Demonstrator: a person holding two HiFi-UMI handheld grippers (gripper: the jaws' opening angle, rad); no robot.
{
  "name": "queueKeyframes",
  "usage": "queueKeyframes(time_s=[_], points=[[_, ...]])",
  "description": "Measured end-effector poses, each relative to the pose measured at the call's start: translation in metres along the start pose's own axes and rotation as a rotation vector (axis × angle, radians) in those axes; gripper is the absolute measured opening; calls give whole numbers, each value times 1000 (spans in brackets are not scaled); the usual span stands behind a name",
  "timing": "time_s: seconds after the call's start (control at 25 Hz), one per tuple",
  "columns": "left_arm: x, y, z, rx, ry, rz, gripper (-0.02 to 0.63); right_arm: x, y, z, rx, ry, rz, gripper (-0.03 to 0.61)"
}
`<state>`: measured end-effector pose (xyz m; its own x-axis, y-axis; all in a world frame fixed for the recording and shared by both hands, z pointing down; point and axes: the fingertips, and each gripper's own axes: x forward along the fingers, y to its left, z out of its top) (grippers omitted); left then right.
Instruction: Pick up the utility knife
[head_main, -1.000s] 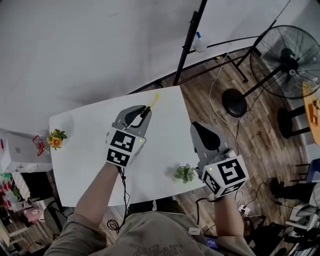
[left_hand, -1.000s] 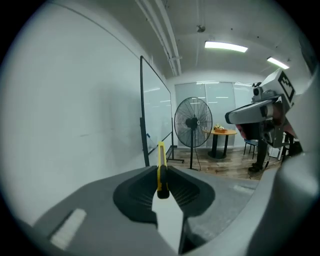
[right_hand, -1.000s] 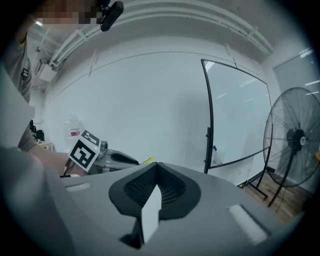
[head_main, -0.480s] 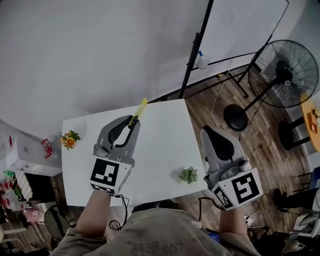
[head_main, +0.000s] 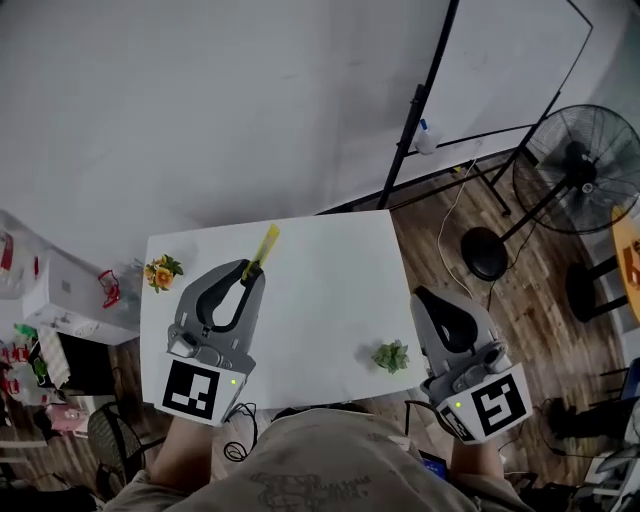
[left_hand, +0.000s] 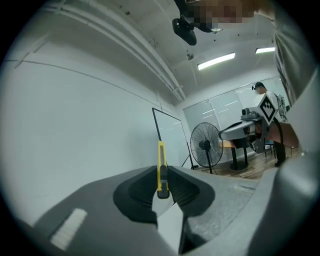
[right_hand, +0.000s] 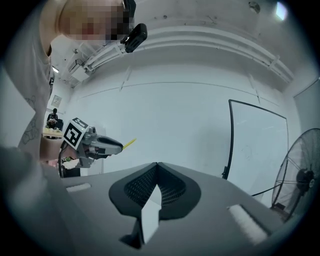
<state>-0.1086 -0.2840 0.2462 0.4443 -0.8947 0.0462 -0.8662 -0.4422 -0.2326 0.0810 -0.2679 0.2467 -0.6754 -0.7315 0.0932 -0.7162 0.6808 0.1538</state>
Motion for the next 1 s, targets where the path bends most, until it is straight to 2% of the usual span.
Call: queueKeyframes(time_s=[0.2, 0.44, 0.8, 1.0], points=[[-26, 6, -13, -13, 37, 38, 64, 13, 24, -16, 33, 39, 58, 28], [-36, 15, -23, -60, 60, 103, 64, 25, 33, -15, 30, 37, 99, 28], [-51, 18, -21, -56, 61, 160, 64, 26, 35, -13, 34, 21, 112, 28], [-50, 17, -20, -55, 69, 167, 64, 30, 28, -13, 39, 10, 110, 28]])
